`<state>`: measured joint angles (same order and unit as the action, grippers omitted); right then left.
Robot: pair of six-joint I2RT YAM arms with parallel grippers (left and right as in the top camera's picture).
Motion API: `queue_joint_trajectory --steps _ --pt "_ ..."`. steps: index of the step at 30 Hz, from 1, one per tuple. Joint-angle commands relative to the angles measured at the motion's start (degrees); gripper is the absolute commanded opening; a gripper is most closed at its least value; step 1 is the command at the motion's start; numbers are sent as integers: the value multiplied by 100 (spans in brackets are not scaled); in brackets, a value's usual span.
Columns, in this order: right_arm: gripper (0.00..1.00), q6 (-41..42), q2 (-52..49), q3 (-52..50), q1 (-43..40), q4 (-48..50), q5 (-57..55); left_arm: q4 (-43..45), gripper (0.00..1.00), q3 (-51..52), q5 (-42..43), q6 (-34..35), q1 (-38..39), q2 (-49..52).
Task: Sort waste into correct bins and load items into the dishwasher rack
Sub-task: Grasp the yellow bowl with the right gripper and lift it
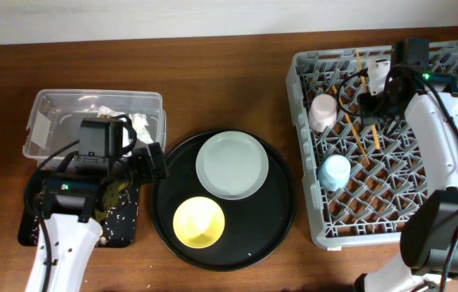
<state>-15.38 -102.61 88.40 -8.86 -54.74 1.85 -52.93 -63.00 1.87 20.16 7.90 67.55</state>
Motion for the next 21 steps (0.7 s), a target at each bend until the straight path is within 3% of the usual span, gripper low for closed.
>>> queue_joint_trajectory --steps 1,4,8,10,12,14,21 --pt "26 -24 -66 0 0 -63 116 13 99 2 -39 -4 -20 -2" --pt "43 -24 -74 0 0 -79 120 13 99 2 -37 -7 -20 -2" --pt "47 439 -74 0 17 -160 256 13 99 2 -37 -4 -20 -2" --pt "47 966 -74 0 55 -332 999 13 99 2 -37 -7 -20 -2" --pt "48 1344 -76 -11 216 -793 2439 13 99 2 -39 -7 -20 -2" --pt "49 1357 -76 -37 562 -1226 3143 13 99 2 -39 -7 -20 -2" --pt "52 1355 -76 -39 2474 -1478 2990 289 99 0 -216 -9 -20 -2"
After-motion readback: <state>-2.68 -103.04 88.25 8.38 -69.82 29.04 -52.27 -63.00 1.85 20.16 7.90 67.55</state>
